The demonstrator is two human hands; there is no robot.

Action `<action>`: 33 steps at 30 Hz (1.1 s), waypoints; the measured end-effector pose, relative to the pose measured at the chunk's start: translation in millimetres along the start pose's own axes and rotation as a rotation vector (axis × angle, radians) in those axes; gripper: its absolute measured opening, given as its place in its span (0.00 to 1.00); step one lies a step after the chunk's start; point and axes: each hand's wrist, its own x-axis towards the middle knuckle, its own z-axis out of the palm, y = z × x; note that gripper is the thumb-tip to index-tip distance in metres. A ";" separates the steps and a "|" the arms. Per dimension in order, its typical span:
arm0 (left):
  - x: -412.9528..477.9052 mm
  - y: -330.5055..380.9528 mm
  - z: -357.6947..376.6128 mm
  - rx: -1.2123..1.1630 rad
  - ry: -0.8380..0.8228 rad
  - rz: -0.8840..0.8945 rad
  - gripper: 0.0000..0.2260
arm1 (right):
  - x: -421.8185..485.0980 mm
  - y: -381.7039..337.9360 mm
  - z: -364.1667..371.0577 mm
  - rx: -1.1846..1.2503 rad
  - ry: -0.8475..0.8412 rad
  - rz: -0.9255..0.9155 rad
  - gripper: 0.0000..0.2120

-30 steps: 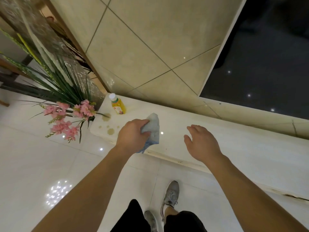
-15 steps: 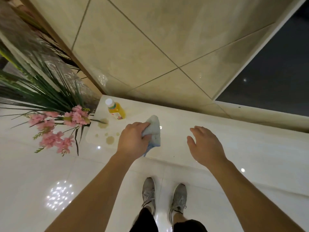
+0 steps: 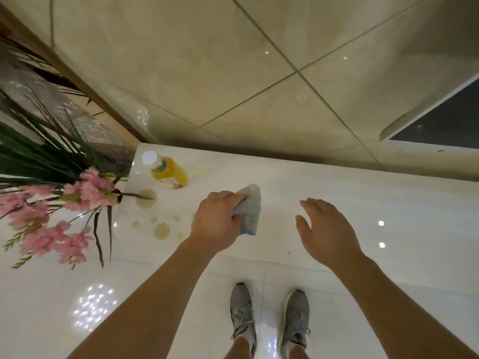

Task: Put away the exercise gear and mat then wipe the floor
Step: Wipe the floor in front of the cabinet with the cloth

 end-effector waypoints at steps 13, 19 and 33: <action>37.0 -33.5 97.9 0.077 0.015 0.079 0.17 | 43.0 28.8 72.2 0.005 0.020 0.004 0.23; 29.0 -46.0 131.7 0.142 -0.042 0.062 0.20 | 45.0 36.8 89.5 0.017 0.021 0.008 0.20; 28.2 -34.7 128.5 0.172 -0.114 0.009 0.24 | 43.1 44.8 82.1 0.033 0.026 0.006 0.20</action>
